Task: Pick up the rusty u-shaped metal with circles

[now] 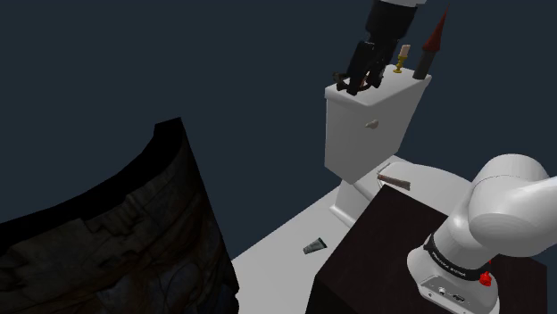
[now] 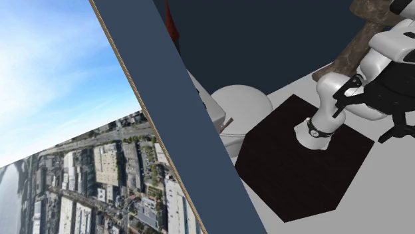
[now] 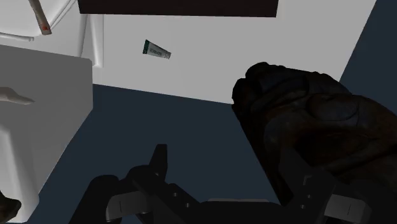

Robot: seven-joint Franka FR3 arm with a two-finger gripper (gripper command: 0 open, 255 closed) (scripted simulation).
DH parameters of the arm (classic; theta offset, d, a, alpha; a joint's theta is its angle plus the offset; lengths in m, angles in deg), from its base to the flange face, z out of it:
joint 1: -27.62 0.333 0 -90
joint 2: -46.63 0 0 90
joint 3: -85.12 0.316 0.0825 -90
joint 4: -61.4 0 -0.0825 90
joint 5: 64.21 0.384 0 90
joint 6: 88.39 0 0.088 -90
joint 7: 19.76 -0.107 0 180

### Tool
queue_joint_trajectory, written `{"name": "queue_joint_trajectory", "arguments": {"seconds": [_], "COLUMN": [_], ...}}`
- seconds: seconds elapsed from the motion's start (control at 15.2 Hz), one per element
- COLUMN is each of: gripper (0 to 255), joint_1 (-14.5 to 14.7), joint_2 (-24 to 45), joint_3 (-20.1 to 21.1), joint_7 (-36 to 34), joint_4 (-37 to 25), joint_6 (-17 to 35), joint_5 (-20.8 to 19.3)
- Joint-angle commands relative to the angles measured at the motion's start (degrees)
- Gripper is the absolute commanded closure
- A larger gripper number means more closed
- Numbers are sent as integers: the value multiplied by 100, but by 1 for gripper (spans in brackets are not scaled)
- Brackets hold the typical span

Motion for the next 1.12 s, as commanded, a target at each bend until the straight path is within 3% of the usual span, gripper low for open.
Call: {"name": "queue_joint_trajectory", "arguments": {"seconds": [0.0,0.53,1.06], "gripper": [0,0,0], "joint_1": [0,-207,-344], "joint_2": [0,658,1730], "joint_3": [0,-867,-1694], "joint_7": [0,1222,2412], "joint_4": [0,27,-425], "joint_6": [0,590,1184], "joint_5": [0,-549,-854]}}
